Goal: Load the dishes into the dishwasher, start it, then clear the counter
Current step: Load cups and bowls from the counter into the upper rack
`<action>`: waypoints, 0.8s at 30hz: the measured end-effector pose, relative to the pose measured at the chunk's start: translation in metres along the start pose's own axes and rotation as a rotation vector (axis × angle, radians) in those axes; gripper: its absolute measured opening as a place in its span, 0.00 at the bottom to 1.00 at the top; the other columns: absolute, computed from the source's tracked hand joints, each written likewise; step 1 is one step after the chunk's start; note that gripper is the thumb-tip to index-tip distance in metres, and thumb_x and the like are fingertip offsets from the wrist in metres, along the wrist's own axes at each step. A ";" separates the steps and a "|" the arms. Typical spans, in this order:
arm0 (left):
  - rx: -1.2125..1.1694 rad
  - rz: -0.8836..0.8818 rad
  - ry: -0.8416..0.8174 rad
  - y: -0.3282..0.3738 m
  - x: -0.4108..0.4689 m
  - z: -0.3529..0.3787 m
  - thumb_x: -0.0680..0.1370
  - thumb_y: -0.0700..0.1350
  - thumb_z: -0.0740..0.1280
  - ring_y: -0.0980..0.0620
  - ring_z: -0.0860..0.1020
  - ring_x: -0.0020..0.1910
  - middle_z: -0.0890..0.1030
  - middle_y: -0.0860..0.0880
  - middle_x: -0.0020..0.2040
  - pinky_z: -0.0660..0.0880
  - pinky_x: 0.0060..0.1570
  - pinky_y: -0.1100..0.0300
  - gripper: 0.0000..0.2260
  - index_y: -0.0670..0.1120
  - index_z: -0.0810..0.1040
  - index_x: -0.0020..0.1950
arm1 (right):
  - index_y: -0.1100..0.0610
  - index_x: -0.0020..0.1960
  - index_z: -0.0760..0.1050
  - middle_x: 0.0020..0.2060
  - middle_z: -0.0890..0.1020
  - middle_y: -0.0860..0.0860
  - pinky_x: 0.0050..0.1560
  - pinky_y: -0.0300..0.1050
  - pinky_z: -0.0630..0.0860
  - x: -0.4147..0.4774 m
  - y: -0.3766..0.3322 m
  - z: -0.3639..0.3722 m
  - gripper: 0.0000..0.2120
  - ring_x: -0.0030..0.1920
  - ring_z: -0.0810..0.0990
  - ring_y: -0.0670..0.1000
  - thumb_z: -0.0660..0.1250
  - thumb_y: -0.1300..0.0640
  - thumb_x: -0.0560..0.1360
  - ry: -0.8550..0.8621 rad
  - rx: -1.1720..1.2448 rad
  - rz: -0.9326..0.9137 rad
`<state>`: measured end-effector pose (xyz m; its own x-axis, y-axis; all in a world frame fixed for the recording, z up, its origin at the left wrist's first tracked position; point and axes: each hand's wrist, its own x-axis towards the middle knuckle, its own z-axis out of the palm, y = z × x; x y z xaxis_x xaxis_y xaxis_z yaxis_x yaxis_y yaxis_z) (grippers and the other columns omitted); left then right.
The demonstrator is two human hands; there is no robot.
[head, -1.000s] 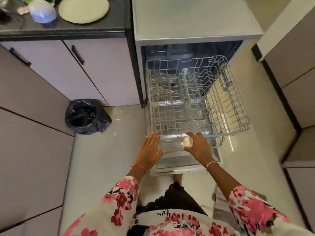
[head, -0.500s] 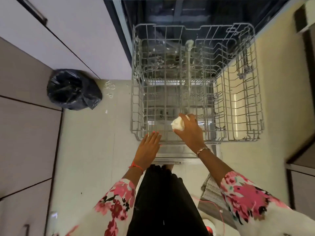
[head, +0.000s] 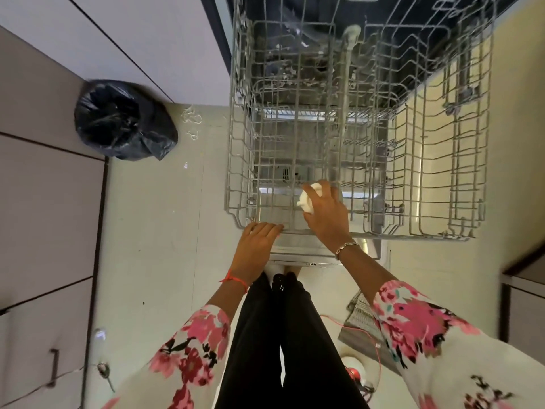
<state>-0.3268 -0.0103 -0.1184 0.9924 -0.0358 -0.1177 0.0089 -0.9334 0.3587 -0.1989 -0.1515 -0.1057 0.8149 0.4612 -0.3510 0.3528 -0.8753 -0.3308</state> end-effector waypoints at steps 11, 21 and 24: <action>-0.063 -0.001 -0.011 0.003 0.002 -0.006 0.61 0.28 0.73 0.46 0.81 0.48 0.83 0.46 0.48 0.75 0.54 0.52 0.24 0.42 0.79 0.56 | 0.55 0.69 0.66 0.65 0.69 0.56 0.45 0.55 0.80 0.010 0.001 0.003 0.30 0.63 0.69 0.59 0.70 0.62 0.68 -0.119 -0.088 -0.121; -0.088 -0.015 0.020 0.002 0.001 -0.002 0.63 0.27 0.71 0.46 0.81 0.48 0.83 0.46 0.49 0.74 0.55 0.51 0.23 0.42 0.79 0.56 | 0.54 0.72 0.60 0.70 0.62 0.55 0.55 0.54 0.75 0.026 0.008 0.014 0.33 0.69 0.62 0.58 0.68 0.63 0.71 -0.241 -0.153 -0.121; -0.086 -0.020 0.020 0.001 0.001 -0.001 0.63 0.27 0.72 0.46 0.81 0.48 0.83 0.46 0.49 0.74 0.55 0.50 0.23 0.43 0.79 0.56 | 0.53 0.72 0.60 0.70 0.62 0.55 0.56 0.55 0.74 0.026 0.010 0.013 0.34 0.69 0.62 0.58 0.69 0.63 0.70 -0.251 -0.139 -0.117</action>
<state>-0.3260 -0.0114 -0.1173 0.9942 -0.0092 -0.1073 0.0386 -0.8999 0.4344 -0.1801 -0.1461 -0.1300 0.6325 0.5661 -0.5287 0.5106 -0.8180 -0.2650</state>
